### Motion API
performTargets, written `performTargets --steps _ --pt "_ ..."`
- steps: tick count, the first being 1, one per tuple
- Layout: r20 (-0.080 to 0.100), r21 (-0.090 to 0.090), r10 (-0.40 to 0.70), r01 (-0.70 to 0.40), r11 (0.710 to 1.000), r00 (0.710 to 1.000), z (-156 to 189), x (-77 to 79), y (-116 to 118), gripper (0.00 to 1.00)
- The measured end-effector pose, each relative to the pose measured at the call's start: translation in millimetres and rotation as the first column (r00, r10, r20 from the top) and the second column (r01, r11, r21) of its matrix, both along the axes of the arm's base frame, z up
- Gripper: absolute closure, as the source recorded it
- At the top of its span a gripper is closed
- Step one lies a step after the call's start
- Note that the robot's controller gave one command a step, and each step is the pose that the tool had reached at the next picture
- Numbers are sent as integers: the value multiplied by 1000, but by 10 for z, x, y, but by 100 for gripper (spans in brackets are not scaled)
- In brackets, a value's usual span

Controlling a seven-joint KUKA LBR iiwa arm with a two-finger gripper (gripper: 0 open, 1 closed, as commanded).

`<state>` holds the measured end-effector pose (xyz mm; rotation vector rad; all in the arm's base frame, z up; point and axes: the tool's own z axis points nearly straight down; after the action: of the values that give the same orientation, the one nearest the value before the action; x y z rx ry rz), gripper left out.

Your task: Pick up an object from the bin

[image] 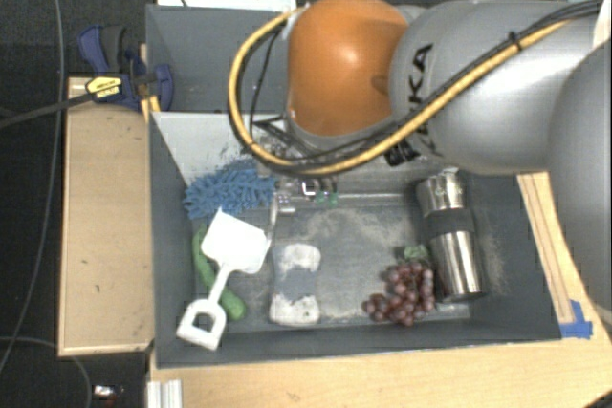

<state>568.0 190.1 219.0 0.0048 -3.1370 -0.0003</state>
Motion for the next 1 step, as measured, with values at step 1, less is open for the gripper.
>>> performTargets --steps 1 --pt "7 1 -7 7 1000 1000 39 18 -9 0"
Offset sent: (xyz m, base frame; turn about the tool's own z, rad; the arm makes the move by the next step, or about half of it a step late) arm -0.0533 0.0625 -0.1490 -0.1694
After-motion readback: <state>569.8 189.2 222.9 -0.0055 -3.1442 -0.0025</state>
